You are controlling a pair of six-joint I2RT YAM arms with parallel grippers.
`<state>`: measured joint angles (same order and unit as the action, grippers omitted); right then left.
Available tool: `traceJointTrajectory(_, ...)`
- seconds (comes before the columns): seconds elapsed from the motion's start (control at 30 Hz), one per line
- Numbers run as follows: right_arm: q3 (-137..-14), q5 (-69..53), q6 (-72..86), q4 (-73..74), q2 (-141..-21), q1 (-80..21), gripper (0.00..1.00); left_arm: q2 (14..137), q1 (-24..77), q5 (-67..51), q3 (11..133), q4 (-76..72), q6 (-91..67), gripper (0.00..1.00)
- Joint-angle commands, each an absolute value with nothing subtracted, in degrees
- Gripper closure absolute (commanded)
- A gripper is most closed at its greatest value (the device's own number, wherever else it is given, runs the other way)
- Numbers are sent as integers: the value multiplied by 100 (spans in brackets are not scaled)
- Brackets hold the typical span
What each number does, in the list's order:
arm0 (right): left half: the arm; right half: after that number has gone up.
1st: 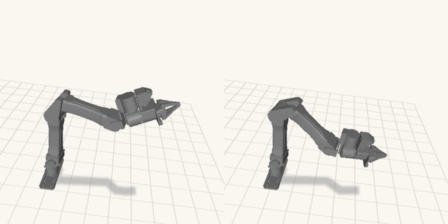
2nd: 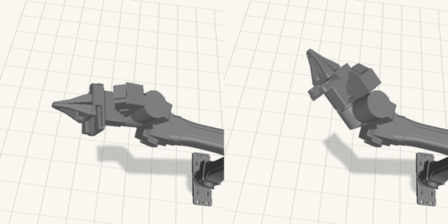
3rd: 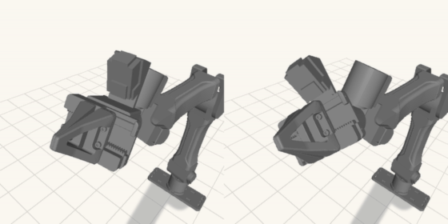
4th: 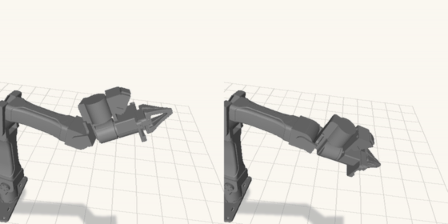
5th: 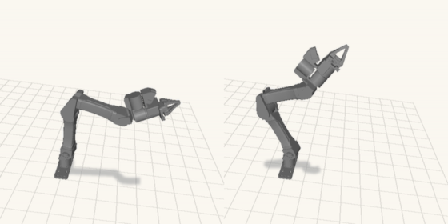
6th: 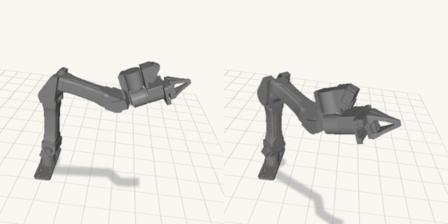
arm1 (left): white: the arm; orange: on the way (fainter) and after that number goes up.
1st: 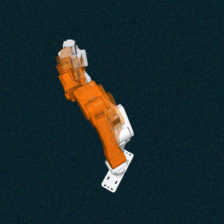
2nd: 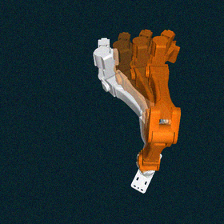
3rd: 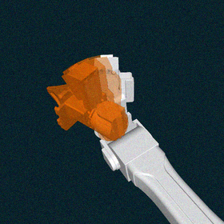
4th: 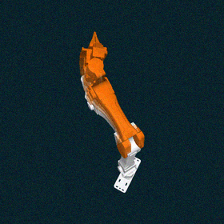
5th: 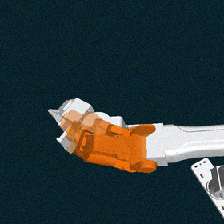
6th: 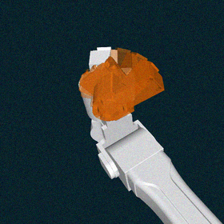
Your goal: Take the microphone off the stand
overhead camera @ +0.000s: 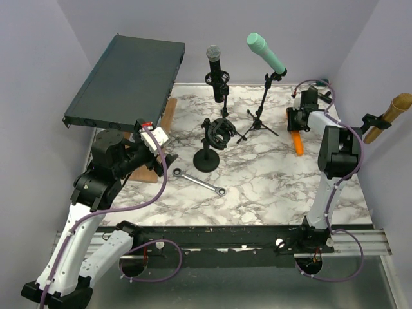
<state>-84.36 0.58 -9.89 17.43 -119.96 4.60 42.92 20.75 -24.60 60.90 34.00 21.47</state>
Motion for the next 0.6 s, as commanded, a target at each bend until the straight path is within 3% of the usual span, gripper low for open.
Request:
traceJointTrajectory(0.0, -7965, 203, -1032, 1987, -12030, 592, 67, 4180, 2112, -2492, 5995, 3340, 2232, 1)
traceJointTrajectory(0.57, -7458, 44, -895, 1933, -11525, 605, 32, 3931, 2109, -2408, 5863, 3369, 2300, 1)
